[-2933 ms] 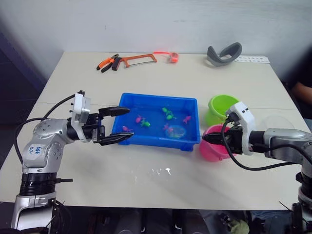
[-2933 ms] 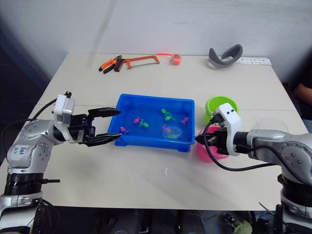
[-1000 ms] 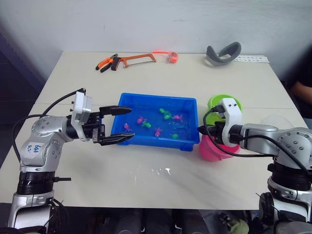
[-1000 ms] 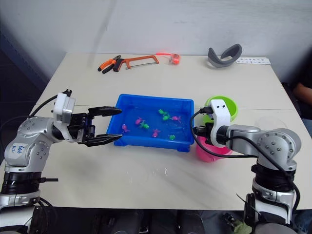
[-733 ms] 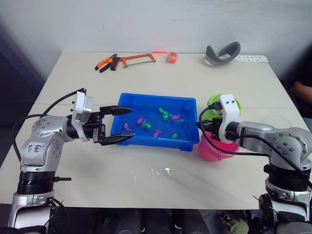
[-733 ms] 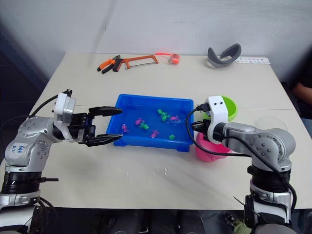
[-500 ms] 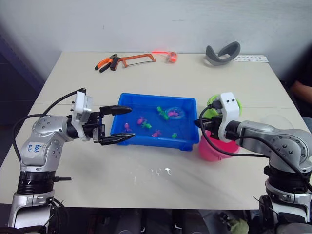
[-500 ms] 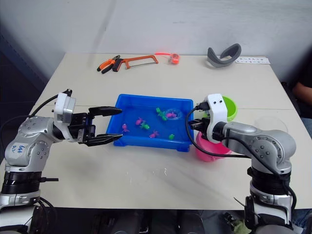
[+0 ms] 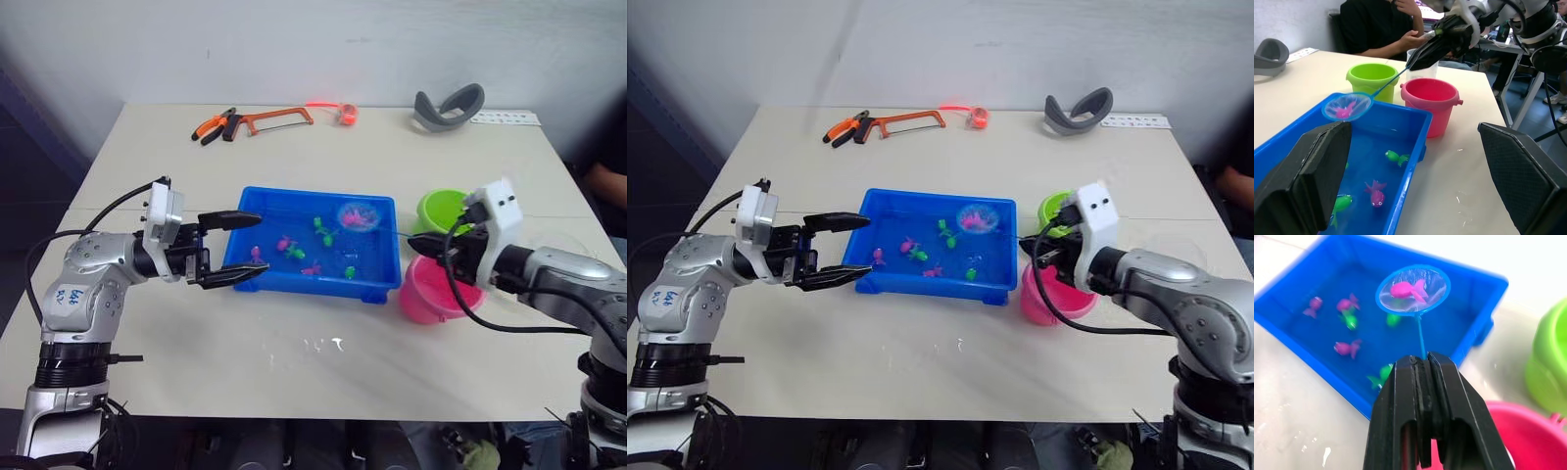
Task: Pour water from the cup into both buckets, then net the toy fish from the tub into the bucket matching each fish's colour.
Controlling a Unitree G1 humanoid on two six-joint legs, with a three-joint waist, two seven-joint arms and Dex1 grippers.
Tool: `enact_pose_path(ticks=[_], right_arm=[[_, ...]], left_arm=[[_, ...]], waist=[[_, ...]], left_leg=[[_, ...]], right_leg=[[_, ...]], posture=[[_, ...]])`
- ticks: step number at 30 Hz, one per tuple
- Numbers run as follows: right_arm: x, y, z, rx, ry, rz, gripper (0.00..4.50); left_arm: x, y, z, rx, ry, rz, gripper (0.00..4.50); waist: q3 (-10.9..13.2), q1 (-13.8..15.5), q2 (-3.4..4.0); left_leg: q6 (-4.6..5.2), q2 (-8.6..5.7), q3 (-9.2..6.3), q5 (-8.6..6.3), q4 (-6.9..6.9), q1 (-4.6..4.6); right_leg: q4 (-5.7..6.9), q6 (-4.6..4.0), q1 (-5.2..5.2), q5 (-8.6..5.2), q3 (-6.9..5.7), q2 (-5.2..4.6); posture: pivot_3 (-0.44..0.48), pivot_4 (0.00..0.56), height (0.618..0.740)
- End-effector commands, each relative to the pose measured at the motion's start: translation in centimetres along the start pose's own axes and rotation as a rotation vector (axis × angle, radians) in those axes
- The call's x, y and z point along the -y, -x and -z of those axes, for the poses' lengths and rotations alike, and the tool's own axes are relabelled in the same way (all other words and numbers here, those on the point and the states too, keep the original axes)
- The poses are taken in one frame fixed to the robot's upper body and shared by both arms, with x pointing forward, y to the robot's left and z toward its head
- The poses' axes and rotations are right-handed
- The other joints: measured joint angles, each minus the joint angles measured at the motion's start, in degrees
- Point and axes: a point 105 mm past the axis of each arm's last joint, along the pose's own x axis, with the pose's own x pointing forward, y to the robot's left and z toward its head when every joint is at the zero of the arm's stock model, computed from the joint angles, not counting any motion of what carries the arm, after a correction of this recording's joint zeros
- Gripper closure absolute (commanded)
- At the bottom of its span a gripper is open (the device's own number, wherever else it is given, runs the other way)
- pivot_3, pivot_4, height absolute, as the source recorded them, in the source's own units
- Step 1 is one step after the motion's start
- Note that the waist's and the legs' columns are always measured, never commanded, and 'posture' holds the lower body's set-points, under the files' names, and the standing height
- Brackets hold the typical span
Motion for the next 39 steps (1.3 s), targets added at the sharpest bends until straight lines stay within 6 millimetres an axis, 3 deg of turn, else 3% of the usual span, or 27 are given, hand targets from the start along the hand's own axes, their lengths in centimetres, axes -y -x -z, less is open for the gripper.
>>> enact_pose_path(ticks=[1,6,10,18,28,34,39], right_arm=[[-0.7,2.9,-2.0,0.119,0.073,-0.044,4.50],[-0.5,6.3,-2.0,0.150,0.148,-0.027,4.50],[0.4,9.7,-1.2,0.179,0.255,0.092,4.50],[1.8,14.1,3.1,0.166,0.509,0.256,4.50],[3.5,14.6,8.4,0.029,0.826,0.258,4.50],[4.5,14.5,8.9,-0.015,1.131,0.295,4.50],[4.0,14.4,9.0,0.000,1.439,0.289,4.50]], left_arm=[[0.0,-0.4,-1.5,0.039,-0.040,0.038,0.01],[0.2,-1.7,-2.0,0.064,-0.026,0.101,0.01],[0.5,-3.2,-2.0,0.087,-0.009,0.171,0.01],[1.1,-5.5,-1.6,0.134,0.021,0.266,0.01],[2.3,-7.7,-1.2,0.139,0.041,0.339,0.01],[2.7,-8.4,-0.7,0.122,0.058,0.332,0.01],[3.2,-8.5,-0.3,0.124,0.076,0.321,0.01]], waist=[[0.00,0.33,0.00],[0.00,0.39,0.00],[0.00,0.60,0.00],[-0.01,0.26,-0.02],[-0.02,0.23,-0.03],[-0.02,0.33,-0.01],[-0.02,0.24,-0.01]], left_leg=[[0.00,0.00,-0.02,0.00,0.00,0.00],[0.04,-0.02,-0.03,-0.01,0.00,0.01],[0.04,-0.03,-0.02,-0.01,0.00,0.02],[0.05,-0.01,0.19,0.00,0.03,0.24],[-0.03,0.07,0.19,0.01,0.05,0.31],[-0.04,0.07,0.18,0.02,0.06,0.32],[-0.07,0.08,0.16,0.03,0.06,0.33]], right_leg=[[-0.02,0.00,0.04,0.00,-0.02,0.02],[-0.08,0.05,0.10,0.03,-0.03,0.03],[-0.09,0.06,0.13,0.03,-0.03,0.19],[-0.05,0.20,0.20,0.11,0.27,0.51],[-0.06,0.19,0.21,0.11,0.53,0.63],[-0.06,0.19,0.22,0.11,0.52,0.61],[-0.06,0.16,0.22,0.10,0.53,0.61]], posture=[[0.000,0.150,0.740],[0.000,0.150,0.740],[0.000,0.150,0.740],[0.000,0.150,0.740],[0.000,0.150,0.740],[0.000,0.150,0.740],[0.000,0.150,0.740]])
